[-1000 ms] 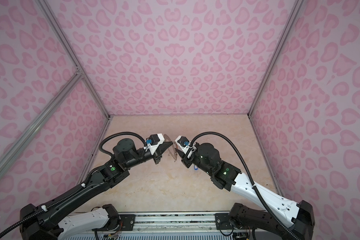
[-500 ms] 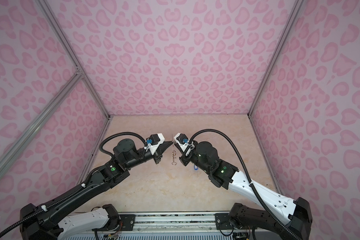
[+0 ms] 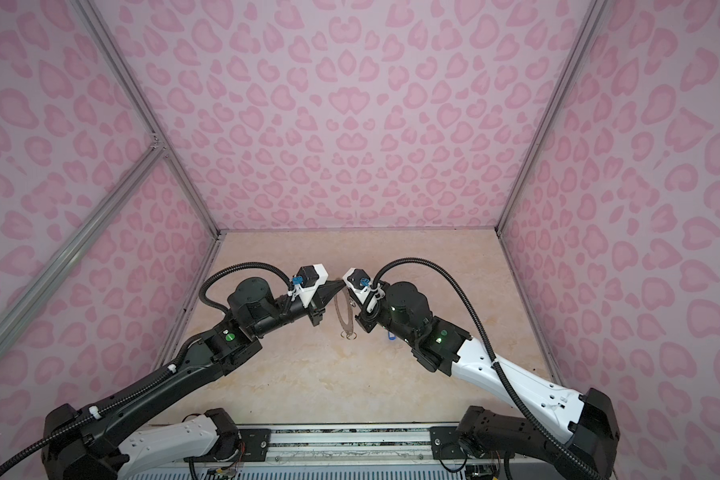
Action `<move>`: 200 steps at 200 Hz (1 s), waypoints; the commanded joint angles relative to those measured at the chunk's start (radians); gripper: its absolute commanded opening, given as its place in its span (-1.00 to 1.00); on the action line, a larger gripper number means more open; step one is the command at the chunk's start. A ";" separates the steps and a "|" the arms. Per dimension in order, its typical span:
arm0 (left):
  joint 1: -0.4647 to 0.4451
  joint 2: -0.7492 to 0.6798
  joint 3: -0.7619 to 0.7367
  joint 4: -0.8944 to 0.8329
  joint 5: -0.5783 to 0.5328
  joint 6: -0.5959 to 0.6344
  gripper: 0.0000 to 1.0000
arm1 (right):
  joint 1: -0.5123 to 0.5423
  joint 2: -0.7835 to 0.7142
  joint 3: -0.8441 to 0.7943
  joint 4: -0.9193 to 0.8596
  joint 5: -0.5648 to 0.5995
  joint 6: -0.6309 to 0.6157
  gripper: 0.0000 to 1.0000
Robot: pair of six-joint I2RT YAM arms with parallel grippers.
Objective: Put the keys on the keyring
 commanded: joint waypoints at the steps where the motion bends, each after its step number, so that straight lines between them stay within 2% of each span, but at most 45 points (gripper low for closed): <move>1: 0.005 0.005 -0.015 0.161 0.015 -0.027 -0.94 | 0.002 0.002 0.003 0.000 -0.056 -0.024 -1.00; 9: 0.006 0.006 -0.018 0.165 0.024 -0.029 -0.94 | 0.002 -0.001 0.004 -0.007 -0.066 -0.037 -0.99; 34: 0.019 0.004 -0.028 0.169 0.060 -0.026 -0.94 | -0.007 -0.040 -0.001 -0.067 -0.084 -0.061 -0.50; 53: 0.038 0.004 -0.031 0.164 0.133 -0.027 -0.94 | -0.023 -0.093 -0.015 -0.151 -0.132 -0.098 -0.39; 80: 0.075 0.012 -0.027 0.162 0.236 -0.043 -0.93 | -0.056 -0.180 -0.028 -0.244 -0.150 -0.111 -0.39; 110: 0.090 0.022 -0.019 0.151 0.307 -0.041 -0.93 | -0.122 -0.244 -0.013 -0.271 -0.241 -0.126 -0.47; 143: 0.091 0.036 -0.010 0.141 0.356 -0.049 -0.94 | -0.177 -0.206 0.061 -0.304 -0.312 -0.168 -0.61; 200: 0.096 0.044 -0.007 0.135 0.398 -0.036 -0.93 | -0.184 -0.117 0.102 -0.241 -0.427 -0.141 -0.63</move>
